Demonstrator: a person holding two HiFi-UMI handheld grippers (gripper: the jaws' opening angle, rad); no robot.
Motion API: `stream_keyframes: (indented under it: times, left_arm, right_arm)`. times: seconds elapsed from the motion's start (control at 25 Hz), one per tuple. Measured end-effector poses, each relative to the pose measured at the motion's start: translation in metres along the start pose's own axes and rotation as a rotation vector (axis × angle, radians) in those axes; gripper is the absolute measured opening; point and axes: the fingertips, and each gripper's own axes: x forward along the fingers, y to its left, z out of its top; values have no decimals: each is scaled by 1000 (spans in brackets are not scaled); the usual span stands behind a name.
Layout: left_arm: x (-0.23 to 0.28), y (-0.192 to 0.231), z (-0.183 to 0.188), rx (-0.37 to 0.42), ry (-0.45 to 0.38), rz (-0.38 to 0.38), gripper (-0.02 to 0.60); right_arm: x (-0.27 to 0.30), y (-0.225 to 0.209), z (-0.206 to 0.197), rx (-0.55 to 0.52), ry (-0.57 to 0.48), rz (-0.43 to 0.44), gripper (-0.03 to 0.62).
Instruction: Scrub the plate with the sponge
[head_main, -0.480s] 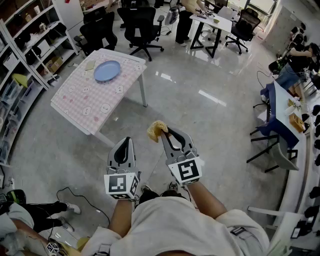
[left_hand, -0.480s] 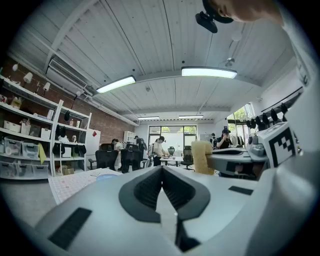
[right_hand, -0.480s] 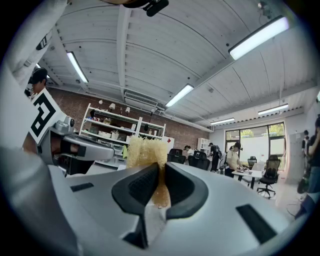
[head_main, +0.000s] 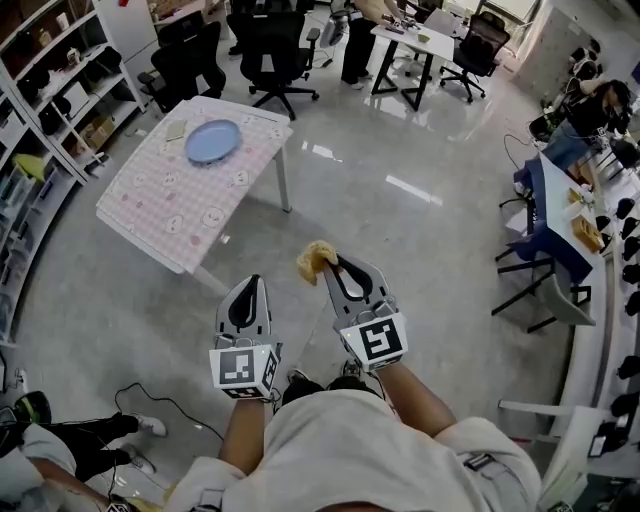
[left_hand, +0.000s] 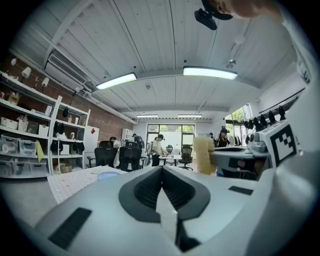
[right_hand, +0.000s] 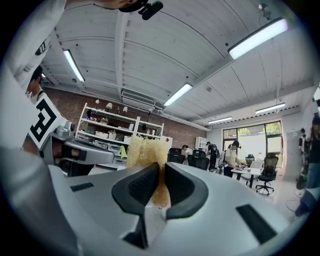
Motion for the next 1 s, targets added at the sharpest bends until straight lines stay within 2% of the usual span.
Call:
stream_keyframes:
  times: [0.28,0.48,0.56,0.76,1.0]
  left_arm:
    - [-1,19,-16,-40,30,-27,26]
    - [9,32,-30,-83,63,-27,78]
    - [16,39,-34,-88,71,-17,78]
    - [48,56,-36,-78,87,15,82]
    - [120,80,-25,-49,85,46,81]
  right_arm:
    - [9,14,-17,15,53,-18,44]
    - [26,24,-22,-6,86,22,44]
    - [38,23,-24,-11,83,35,44]
    - [75,4,-32,6,66,62,44]
    - [140,-42,-39,31,17,90,44]
